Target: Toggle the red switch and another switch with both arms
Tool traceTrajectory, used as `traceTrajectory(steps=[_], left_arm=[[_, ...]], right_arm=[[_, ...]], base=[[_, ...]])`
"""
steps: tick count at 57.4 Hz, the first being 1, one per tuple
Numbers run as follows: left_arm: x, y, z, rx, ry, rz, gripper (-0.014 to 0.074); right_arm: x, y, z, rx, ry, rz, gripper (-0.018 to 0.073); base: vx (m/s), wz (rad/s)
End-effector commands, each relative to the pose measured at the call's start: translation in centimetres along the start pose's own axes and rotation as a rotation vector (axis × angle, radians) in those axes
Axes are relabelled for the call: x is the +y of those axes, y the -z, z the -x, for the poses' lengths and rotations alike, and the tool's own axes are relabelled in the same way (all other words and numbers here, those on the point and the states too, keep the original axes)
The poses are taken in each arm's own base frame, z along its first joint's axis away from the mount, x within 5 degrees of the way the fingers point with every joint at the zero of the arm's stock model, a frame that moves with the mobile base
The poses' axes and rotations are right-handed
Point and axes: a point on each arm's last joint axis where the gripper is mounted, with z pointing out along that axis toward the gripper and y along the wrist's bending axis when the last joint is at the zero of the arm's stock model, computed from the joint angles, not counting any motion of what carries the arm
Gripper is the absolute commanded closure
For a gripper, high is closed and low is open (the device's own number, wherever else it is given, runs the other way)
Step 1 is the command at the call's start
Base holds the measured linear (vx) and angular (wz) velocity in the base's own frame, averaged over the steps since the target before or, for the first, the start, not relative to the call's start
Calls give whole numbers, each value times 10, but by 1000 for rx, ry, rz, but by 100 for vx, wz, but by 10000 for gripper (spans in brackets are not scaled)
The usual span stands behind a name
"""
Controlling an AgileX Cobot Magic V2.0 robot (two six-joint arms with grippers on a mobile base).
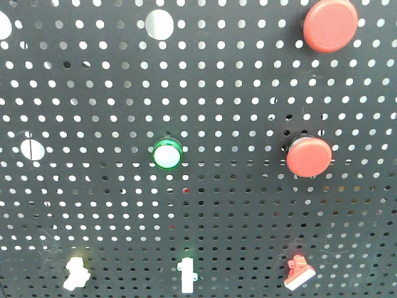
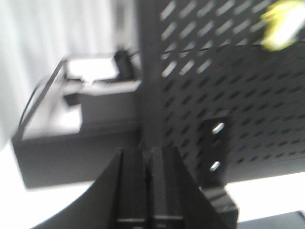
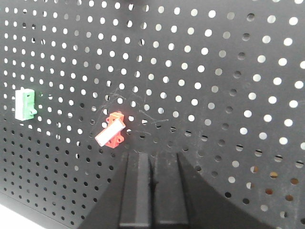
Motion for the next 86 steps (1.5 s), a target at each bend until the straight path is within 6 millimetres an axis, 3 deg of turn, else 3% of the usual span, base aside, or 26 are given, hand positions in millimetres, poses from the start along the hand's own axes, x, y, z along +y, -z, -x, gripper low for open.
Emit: traceTrajectory(steps=[1,58,65,79,86], left_arm=[[2,1,4,-127,71,13,594],[1,0,0,-69,62,11,594],[1,0,0,-69,62,11,594],[1,0,0,-69,62,11,594],[1,0,0,-69,62,11,594]], right_arm=[[-6,0,11,-44,-4,-54,565],[-6,0,10,-40,21,-60,565],[-6,-2,-7,26,88,-78,565],[-13,0,-61,145,-136,-299,565],[-15,5,-66,119,-123,-363,565]], base=[[0,0],[0,0],[0,0],[0,0],[0,0]])
